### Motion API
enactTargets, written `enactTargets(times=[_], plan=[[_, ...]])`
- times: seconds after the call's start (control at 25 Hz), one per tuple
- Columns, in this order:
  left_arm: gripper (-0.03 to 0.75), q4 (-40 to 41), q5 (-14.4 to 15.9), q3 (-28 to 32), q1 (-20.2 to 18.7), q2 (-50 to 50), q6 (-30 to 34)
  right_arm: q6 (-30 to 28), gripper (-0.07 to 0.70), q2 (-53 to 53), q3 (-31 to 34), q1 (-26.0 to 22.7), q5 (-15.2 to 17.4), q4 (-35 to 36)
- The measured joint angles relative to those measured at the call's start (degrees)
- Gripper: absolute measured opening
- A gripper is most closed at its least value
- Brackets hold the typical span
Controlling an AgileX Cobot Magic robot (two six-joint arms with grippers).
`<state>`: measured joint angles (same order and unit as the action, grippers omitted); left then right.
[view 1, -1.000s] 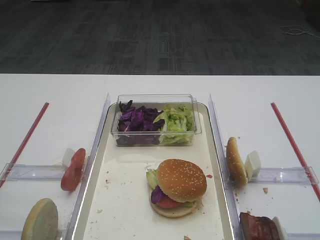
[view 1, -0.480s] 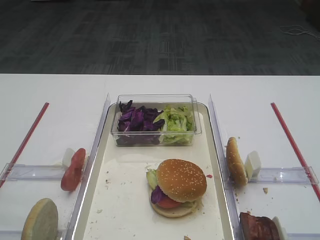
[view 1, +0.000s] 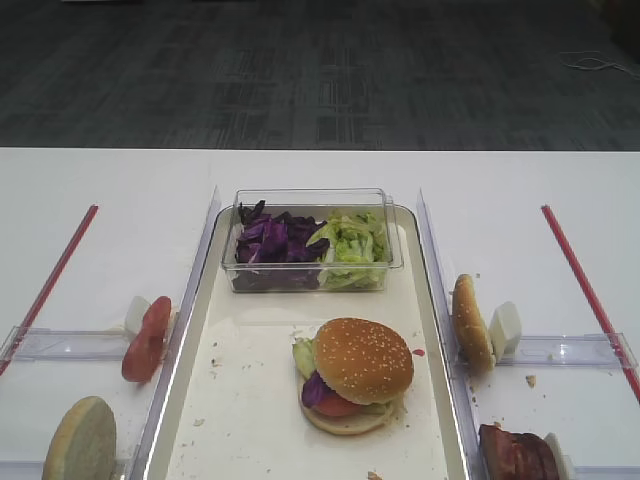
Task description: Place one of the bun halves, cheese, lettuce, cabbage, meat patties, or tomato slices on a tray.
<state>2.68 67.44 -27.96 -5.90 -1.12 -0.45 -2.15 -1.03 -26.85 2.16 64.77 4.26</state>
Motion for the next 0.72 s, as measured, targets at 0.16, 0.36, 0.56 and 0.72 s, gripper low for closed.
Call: enactTargets(times=[0.16,0.36,0.56,0.72], plan=[[0.461,0.0,0.0,0.0,0.0,0.0,0.0,0.0,0.69,0.0,0.0,0.0,0.0,0.0],[0.461,0.0,0.0,0.0,0.0,0.0,0.0,0.02,0.69,0.0,0.0,0.0,0.0,0.0],[0.461,0.0,0.0,0.0,0.0,0.0,0.0,0.12,0.69,0.0,0.0,0.0,0.0,0.0],[0.461,0.0,0.0,0.0,0.0,0.0,0.0,0.12,0.69,0.0,0.0,0.0,0.0,0.0]])
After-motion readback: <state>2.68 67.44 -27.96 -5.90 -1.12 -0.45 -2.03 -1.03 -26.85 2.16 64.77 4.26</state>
